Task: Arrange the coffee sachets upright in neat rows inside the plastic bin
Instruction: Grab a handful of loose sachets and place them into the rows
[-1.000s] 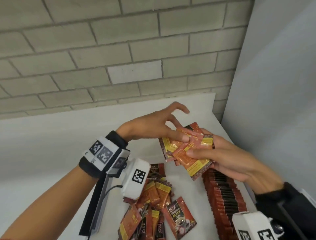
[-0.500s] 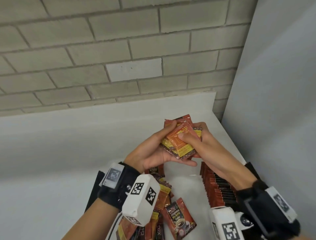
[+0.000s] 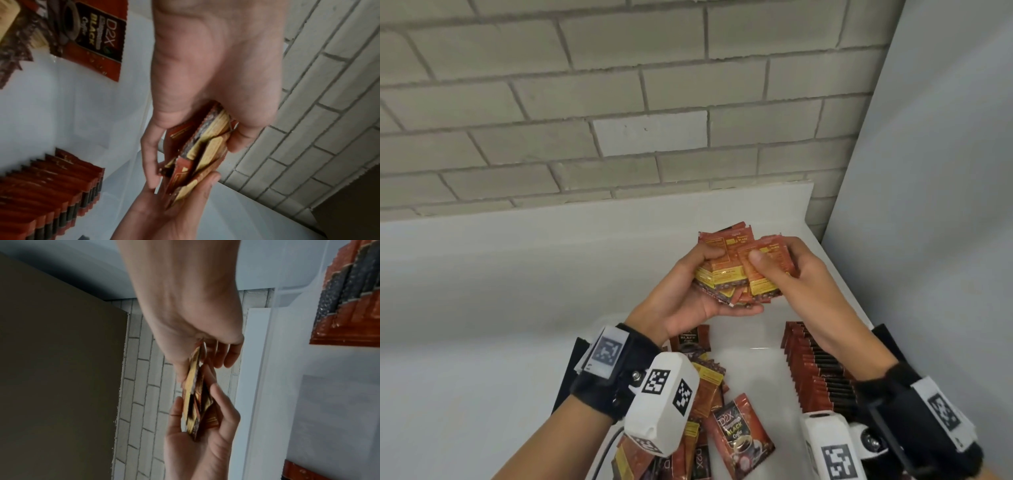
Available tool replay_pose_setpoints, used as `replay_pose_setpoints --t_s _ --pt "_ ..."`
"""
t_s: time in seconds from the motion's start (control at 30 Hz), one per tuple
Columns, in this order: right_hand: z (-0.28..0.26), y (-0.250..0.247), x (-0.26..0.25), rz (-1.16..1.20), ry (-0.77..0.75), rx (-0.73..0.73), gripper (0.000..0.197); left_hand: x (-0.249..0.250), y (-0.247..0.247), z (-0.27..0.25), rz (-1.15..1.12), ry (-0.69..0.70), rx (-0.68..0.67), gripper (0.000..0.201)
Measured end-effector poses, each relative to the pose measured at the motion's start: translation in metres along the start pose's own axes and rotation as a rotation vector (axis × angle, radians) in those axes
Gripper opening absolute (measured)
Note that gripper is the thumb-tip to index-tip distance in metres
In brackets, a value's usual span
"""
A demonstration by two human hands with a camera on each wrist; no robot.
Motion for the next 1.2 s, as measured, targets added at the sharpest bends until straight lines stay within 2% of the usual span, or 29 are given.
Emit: replay_pose_setpoints --t_s 0.1,0.3,0.47,0.6,0.8,0.97,1.2 --pt "0.001 -0.004 0.002 0.046 0.006 0.053 0.028 0.002 0.000 0.000 0.066 0.041 0.049 0.041" --pt "0.002 -0.005 0.004 0.075 -0.001 0.073 0.025 0.001 0.000 -0.001 0.222 0.106 0.094 0.038" --pt "0.005 -0.009 0.008 0.061 -0.014 0.146 0.024 0.000 0.000 0.000 0.070 0.087 0.110 0.040" --pt "0.007 -0.013 0.012 0.067 0.002 0.191 0.024 0.002 -0.003 0.002 0.095 0.176 0.146 0.034" --pt "0.005 -0.007 0.010 0.087 0.024 0.124 0.028 0.005 -0.006 0.002 0.173 0.300 0.228 0.039" --pt "0.003 -0.003 0.009 0.135 0.070 0.061 0.027 0.002 -0.003 0.002 0.190 0.308 0.223 0.036" --pt "0.005 -0.007 0.011 0.132 0.077 0.130 0.029 0.006 -0.006 0.003 0.147 0.273 0.263 0.036"
Point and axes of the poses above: each hand's wrist, its own z-axis towards the middle knuckle, its own y-axis out of the palm, x = y × z, the point moved 2 cm from there along z, towards the middle knuckle
